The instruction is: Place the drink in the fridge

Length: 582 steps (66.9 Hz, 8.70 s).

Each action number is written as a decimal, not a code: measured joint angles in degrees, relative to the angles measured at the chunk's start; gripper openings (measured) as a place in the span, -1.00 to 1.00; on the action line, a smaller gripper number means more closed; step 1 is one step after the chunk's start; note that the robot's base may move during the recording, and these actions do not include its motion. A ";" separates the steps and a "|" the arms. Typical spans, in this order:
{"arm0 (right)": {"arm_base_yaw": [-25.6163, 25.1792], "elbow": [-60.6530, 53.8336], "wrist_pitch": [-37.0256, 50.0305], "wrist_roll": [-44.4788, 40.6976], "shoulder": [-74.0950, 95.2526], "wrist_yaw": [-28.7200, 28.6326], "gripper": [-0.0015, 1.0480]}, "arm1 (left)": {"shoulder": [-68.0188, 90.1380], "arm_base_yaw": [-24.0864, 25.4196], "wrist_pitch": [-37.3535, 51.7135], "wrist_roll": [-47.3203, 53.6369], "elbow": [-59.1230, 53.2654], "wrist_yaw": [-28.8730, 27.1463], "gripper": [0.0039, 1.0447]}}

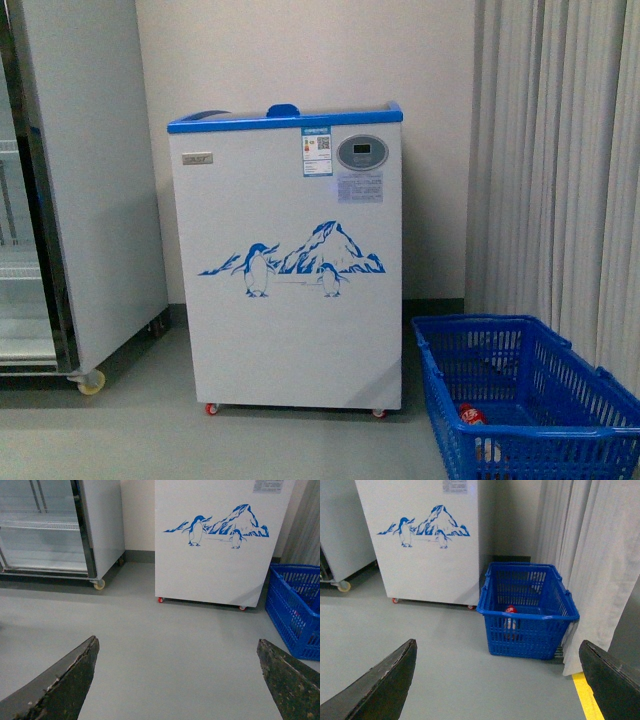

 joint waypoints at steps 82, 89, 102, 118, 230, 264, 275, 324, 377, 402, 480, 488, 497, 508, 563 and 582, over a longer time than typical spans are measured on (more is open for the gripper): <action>0.00 0.00 0.00 0.02 0.00 0.00 0.85 | 0.00 0.00 0.00 0.00 0.00 0.02 0.85; 0.00 0.00 0.00 0.02 0.00 0.00 0.85 | 0.00 0.00 0.00 0.00 0.00 0.00 0.85; 0.00 0.00 0.00 0.00 0.00 0.00 0.85 | 0.00 0.00 0.00 0.00 0.00 0.02 0.85; 0.00 0.00 0.00 0.02 0.00 0.00 0.85 | 0.00 0.00 0.00 0.00 0.00 0.02 0.85; -5.90 9.79 -2.32 9.09 38.49 5.18 0.85 | 0.07 0.00 0.00 0.00 0.00 0.02 0.85; -10.84 53.35 21.90 1.66 132.69 3.67 0.85 | 0.07 0.00 0.00 0.00 0.00 0.02 0.85; -11.85 64.65 20.20 1.46 146.33 5.20 0.85 | 0.07 0.00 0.00 0.00 0.00 0.02 0.85; -12.26 88.70 11.15 1.20 172.04 6.62 0.85 | 0.07 0.00 0.00 0.00 0.00 0.02 0.85; -15.87 55.89 17.38 -0.44 126.46 0.68 -0.29 | 0.07 0.00 0.00 0.00 0.00 0.00 0.85; -16.74 41.66 10.71 -2.14 77.59 -4.92 -0.29 | 0.07 0.00 0.00 0.00 0.00 0.02 0.85; -4.94 37.03 -1.62 6.05 25.55 -4.07 -0.30 | 0.07 0.00 0.00 -0.02 0.00 0.02 0.85; -4.94 37.03 -1.62 6.05 25.55 -4.35 -0.30 | 0.07 0.00 0.00 0.00 0.00 0.00 0.85; -4.92 37.03 -1.62 6.05 25.57 -4.33 -0.30 | 0.07 0.00 0.00 -0.02 0.00 0.02 0.85; -4.92 37.00 -1.62 6.05 25.57 -4.28 -0.31 | 0.07 0.00 0.00 0.00 0.00 0.02 0.85; -4.92 37.07 -1.62 6.05 25.53 -4.33 -0.31 | 23.58 2.19 1.22 -13.42 6.14 5.46 0.85; -4.92 37.05 -1.62 6.03 25.53 -4.28 -0.31 | 63.14 2.23 31.87 3.45 24.39 15.02 0.85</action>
